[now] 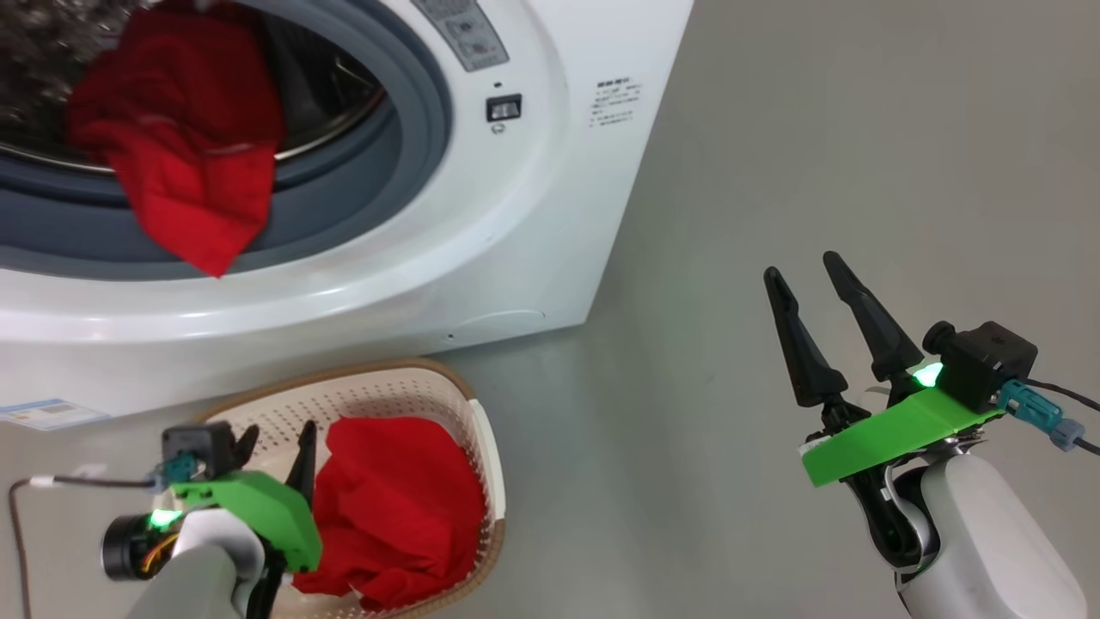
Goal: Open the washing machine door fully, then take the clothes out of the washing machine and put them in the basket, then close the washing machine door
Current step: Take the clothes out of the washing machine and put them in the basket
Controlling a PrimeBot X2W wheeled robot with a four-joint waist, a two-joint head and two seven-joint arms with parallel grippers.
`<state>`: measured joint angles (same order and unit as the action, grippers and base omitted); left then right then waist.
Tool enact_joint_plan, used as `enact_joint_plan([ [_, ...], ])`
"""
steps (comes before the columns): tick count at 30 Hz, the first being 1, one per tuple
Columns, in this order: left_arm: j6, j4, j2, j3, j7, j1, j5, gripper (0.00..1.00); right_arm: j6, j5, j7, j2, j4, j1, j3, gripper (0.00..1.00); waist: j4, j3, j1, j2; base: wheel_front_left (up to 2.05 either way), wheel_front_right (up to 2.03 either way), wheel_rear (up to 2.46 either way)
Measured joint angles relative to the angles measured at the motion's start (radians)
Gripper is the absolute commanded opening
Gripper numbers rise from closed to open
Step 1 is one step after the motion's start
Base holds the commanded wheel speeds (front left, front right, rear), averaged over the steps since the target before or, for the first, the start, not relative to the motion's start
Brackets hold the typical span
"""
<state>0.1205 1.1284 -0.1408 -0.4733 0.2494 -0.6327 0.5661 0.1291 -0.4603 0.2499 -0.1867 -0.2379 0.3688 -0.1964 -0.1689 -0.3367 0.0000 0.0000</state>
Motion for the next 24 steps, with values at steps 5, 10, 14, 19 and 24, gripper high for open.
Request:
enact_joint_plan([
  [5, 0.007, -0.074, -0.023, 0.028, 0.000, 0.058, -0.002, 1.00, 0.000, 0.000, 0.000, -0.003, -0.006, -0.004, 0.000, 1.00, 0.020, 0.034, 0.0000, 0.0000, 0.00, 0.00, 0.00],
  [10, 0.007, -0.181, -0.033, 0.061, 0.000, 0.106, -0.026, 1.00, 0.000, 0.000, 0.000, -0.005, -0.014, -0.029, 0.000, 1.00, 0.042, 0.067, 0.0000, 0.0000, 0.00, 0.00, 0.00],
  [14, -0.014, -0.288, -0.042, 0.113, 0.000, 0.159, -0.036, 1.00, 0.000, -0.001, 0.000, -0.005, -0.017, -0.040, -0.004, 1.00, 0.058, 0.092, 0.0000, 0.0000, 0.00, 0.00, 0.00],
  [19, -0.037, -0.430, -0.044, 0.166, 0.000, 0.237, -0.048, 1.00, 0.000, -0.005, 0.000, -0.008, -0.019, -0.048, -0.007, 1.00, 0.074, 0.122, 0.0000, 0.0000, 0.00, 0.00, 0.00],
  [24, -0.049, -0.532, -0.046, 0.180, 0.000, 0.309, -0.058, 1.00, 0.000, -0.008, 0.000, -0.013, -0.030, -0.065, -0.014, 1.00, 0.083, 0.153, 0.0000, 0.0000, 0.00, 0.00, 0.00],
])
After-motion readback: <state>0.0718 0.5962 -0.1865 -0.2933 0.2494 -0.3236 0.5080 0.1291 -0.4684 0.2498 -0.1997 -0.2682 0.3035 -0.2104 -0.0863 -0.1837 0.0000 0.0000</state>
